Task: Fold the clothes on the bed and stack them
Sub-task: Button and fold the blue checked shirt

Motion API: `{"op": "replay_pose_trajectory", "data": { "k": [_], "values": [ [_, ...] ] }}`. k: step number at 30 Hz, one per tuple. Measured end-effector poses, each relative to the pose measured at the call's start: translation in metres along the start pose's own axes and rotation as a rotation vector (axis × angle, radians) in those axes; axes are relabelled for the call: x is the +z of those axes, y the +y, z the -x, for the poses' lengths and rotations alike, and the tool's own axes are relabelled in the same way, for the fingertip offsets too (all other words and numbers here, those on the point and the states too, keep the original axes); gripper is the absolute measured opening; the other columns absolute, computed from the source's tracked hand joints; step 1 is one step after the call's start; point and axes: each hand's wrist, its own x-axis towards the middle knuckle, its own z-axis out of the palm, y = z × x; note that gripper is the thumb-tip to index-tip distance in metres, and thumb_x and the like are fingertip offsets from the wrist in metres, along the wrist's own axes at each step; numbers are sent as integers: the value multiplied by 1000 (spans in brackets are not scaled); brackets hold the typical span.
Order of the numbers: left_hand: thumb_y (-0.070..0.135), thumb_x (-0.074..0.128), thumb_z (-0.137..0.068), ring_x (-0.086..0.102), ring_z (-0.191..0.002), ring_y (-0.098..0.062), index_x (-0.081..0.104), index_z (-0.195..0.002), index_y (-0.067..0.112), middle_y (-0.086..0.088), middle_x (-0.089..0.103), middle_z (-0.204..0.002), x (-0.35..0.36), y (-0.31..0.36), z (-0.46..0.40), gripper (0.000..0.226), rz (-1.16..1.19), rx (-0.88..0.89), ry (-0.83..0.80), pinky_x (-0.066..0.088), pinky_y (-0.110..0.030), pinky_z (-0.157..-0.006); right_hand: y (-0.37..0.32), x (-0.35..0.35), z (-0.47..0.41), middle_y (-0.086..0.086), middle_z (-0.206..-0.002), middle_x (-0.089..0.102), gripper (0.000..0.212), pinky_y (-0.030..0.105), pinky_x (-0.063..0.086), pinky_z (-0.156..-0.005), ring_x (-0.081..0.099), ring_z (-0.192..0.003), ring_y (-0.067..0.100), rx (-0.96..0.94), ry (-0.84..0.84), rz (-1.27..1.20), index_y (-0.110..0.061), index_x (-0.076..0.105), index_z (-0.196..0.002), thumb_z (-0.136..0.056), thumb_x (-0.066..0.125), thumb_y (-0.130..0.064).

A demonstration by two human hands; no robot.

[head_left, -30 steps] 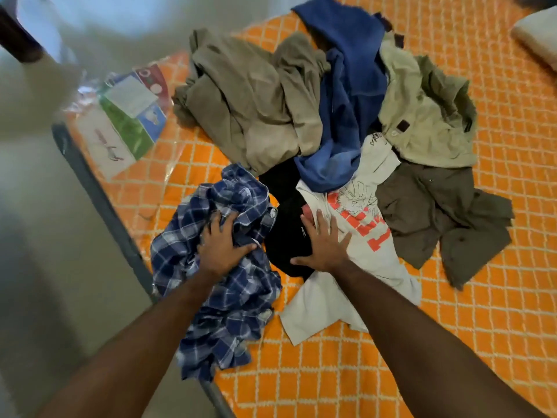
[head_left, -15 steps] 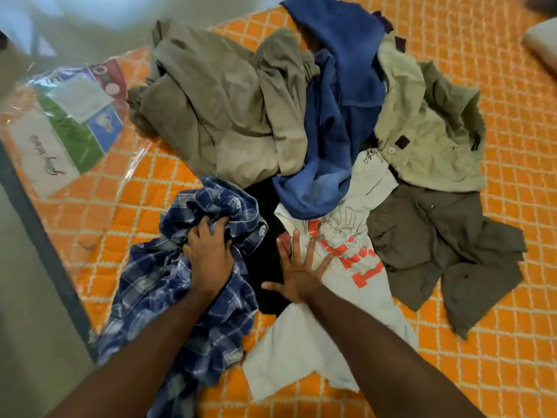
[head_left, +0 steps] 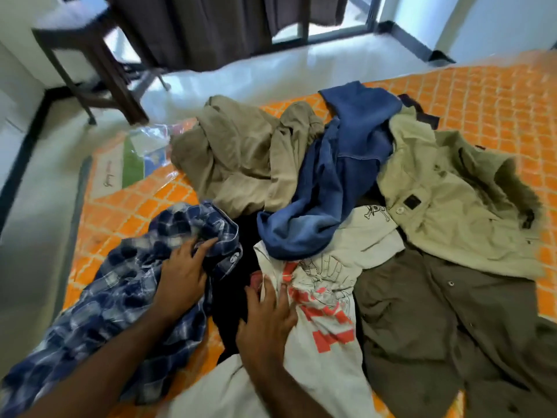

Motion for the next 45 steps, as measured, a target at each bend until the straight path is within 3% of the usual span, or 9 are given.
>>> {"op": "replay_pose_trajectory", "data": {
  "k": [5, 10, 14, 18, 21, 27, 32, 39, 45],
  "values": [
    [9, 58, -86, 58, -102, -46, 43, -141, 21, -23, 54, -118, 2, 12, -16, 58, 122, -134, -60, 52, -53, -84, 57, -58, -33, -7, -94, 66, 40, 36, 50, -77, 62, -89, 12, 25, 149, -704, -25, 63, -101, -76, 43, -2],
    [42, 60, -87, 45, -128, -43, 40, -139, 21, -16, 41, -140, -18, 53, -1, 59, 94, -248, -185, 41, -58, -99, 130, -186, -21, 6, -107, 63, 47, 9, 48, -78, 60, -99, 9, 43, 165, -1094, -2, 59, -117, -80, 44, 23],
    [59, 64, -79, 26, -144, -38, 33, -145, 22, -11, 27, -153, -44, 102, 6, 83, 13, 19, -63, 31, -68, -105, 194, -263, 13, 10, -116, 63, 56, 7, 43, -74, 55, -109, 21, 82, 132, -811, 5, 62, -127, -73, 59, -8],
    [66, 53, -60, 49, -123, -41, 47, -133, 7, -18, 45, -131, -70, 160, -16, 94, 82, 187, -117, 46, -53, -96, 254, -278, 10, 1, -112, 68, 27, 32, 45, -81, 63, -108, 24, 146, 56, -354, -27, 66, -104, -88, 58, -6],
    [56, 73, -67, 50, -122, -43, 47, -136, 2, -22, 46, -135, -70, 184, -48, 91, 60, 222, -137, 46, -48, -97, 270, -280, -18, 7, -129, 62, 30, 31, 43, -89, 57, -115, 19, 120, 69, -359, -16, 65, -122, -94, 56, -13],
    [69, 81, -58, 50, -126, -38, 43, -140, 10, -21, 48, -139, -41, 192, -141, 108, 301, -131, -81, 46, -49, -103, 287, -253, -130, 6, -161, 24, 94, 53, 25, -116, 23, -148, 33, 146, 109, -15, -22, 25, -155, -82, 64, -67],
    [75, 86, -40, 41, -137, -37, 23, -152, 10, -22, 39, -149, 27, 195, -205, 144, 439, -275, -132, 40, -45, -111, 314, -197, -206, -4, -168, -15, 159, 74, -5, -114, -18, -152, 37, 169, -102, -209, -42, -16, -156, -27, 49, -107],
    [40, 71, -55, 63, -105, -39, 55, -121, 8, -21, 65, -116, 69, 214, -238, 75, 451, -227, -83, 48, -41, -86, 338, -151, -223, -14, -165, 15, 70, 74, 0, -111, 2, -155, 25, 146, 118, 98, -50, 17, -154, -93, 48, -64],
    [37, 57, -55, 65, -101, -21, 64, -111, 10, -10, 71, -104, 60, 275, -173, 63, 762, -52, -203, 49, -31, -81, 323, -194, -171, 3, -118, 70, 45, 39, 45, -94, 62, -114, 30, 186, 195, -197, -32, 66, -120, -83, 51, -12]
  ]
}}
